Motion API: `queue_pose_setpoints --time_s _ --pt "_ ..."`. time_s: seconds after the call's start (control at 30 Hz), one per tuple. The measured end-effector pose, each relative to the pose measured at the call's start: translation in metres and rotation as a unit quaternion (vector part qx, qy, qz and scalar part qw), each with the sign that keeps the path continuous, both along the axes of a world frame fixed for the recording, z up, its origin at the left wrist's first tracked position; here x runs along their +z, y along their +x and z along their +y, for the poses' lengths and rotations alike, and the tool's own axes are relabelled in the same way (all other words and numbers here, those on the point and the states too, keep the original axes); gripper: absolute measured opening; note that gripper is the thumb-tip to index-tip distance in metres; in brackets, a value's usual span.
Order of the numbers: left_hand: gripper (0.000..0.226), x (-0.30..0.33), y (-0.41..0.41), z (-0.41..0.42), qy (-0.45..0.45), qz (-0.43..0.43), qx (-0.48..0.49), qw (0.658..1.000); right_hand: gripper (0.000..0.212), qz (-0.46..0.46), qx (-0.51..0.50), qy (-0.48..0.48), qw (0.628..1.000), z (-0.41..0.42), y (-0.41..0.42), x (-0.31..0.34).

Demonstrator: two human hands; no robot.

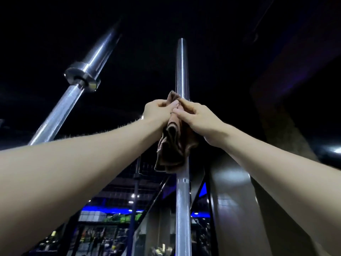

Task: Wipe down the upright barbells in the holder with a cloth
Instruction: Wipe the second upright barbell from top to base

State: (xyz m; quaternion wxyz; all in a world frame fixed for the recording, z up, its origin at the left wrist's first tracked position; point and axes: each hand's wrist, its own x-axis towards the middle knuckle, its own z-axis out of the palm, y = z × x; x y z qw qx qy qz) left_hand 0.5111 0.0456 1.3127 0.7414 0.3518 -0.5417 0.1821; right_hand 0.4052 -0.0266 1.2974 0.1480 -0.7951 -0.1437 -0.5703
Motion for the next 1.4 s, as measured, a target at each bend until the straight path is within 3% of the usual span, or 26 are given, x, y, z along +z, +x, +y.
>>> queue_pose_setpoints --time_s 0.17,0.3,0.37,0.43,0.53,0.63,0.73,0.83,1.0,1.1,1.17,1.4 --pt "0.024 0.001 -0.018 0.011 0.042 0.003 -0.167 0.985 0.051 -0.002 -0.005 0.067 0.998 0.018 -0.017 0.012" --pt "0.04 0.001 -0.026 0.019 0.102 0.002 -0.278 0.955 0.035 -0.074 -0.091 0.043 0.992 0.021 -0.026 0.016" --pt "0.035 0.0 -0.026 0.024 0.125 -0.041 -0.241 0.962 0.035 -0.101 -0.169 0.004 0.98 0.022 -0.027 0.02" --pt "0.023 -0.001 -0.018 0.027 0.122 -0.076 -0.129 0.981 0.037 -0.117 -0.26 -0.05 0.957 0.021 -0.025 0.024" --pt "0.011 -0.004 0.007 0.023 0.067 -0.053 0.022 0.996 0.046 -0.143 -0.352 -0.101 0.919 0.016 -0.022 0.027" --pt "0.015 -0.018 0.031 0.009 0.118 -0.025 0.078 0.99 0.047 -0.173 -0.386 -0.121 0.898 0.009 -0.015 0.029" --pt "0.042 -0.032 0.043 -0.006 0.233 -0.013 0.03 0.972 0.038 -0.194 -0.407 -0.165 0.877 0.005 0.002 0.031" --pt "0.038 -0.044 0.044 -0.016 0.329 -0.05 -0.054 0.941 0.031 -0.199 -0.467 -0.205 0.837 -0.001 0.019 0.029" --pt "0.011 -0.052 0.042 -0.024 0.301 -0.05 -0.171 0.937 0.033 -0.198 -0.492 -0.253 0.809 0.002 0.017 0.019" --pt "0.006 -0.052 0.047 -0.026 0.283 -0.05 -0.209 0.935 0.031 -0.159 -0.537 -0.357 0.748 0.01 0.023 0.012" --pt "0.007 -0.052 0.047 -0.026 0.271 -0.04 -0.205 0.94 0.03 -0.118 -0.58 -0.375 0.714 0.012 0.031 0.015" --pt "0.014 -0.048 0.052 -0.03 0.234 -0.007 -0.202 0.951 0.032 -0.037 -0.629 -0.285 0.722 0.023 0.042 0.012"
